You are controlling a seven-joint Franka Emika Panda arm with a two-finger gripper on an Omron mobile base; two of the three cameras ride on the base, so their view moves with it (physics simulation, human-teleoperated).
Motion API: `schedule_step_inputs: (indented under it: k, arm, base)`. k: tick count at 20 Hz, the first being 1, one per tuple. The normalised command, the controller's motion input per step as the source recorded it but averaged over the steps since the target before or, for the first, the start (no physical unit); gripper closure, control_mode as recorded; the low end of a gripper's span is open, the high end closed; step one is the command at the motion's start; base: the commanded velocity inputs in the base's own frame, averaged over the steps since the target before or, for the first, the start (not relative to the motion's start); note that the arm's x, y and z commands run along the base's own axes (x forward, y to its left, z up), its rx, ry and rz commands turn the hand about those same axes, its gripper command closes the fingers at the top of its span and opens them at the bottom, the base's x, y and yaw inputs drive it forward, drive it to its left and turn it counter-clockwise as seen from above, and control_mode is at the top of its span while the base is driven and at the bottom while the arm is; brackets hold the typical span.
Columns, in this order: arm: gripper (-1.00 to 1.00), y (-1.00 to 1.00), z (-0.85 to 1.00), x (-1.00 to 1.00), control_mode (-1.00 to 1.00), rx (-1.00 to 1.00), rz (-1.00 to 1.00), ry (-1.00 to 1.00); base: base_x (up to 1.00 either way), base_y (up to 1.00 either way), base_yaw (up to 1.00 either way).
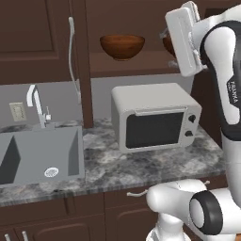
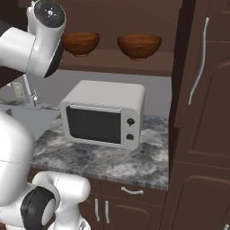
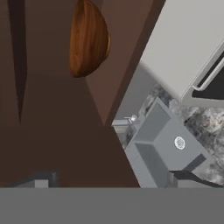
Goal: Move the bowls from the cabinet to the plates on the dining table.
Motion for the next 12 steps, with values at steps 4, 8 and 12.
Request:
schedule_step_inputs:
  k: [4,8,12]
  arm:
    - [-1.0,-0.09,-0.07,0.31,-1.0,-0.05,-0.11,0.0]
    - [-1.0,-0.06,-0.16,0.25,-1.0,-0.01,-0.08,-0.04]
    - [-1.0,-0.01,-0.24,0.2,-1.0,0.0,-0.05,-0.11]
  base:
    - [0.0,0.0,0.0]
    - [0.0,0.0,0.0]
    - [0.0,0.0,0.0]
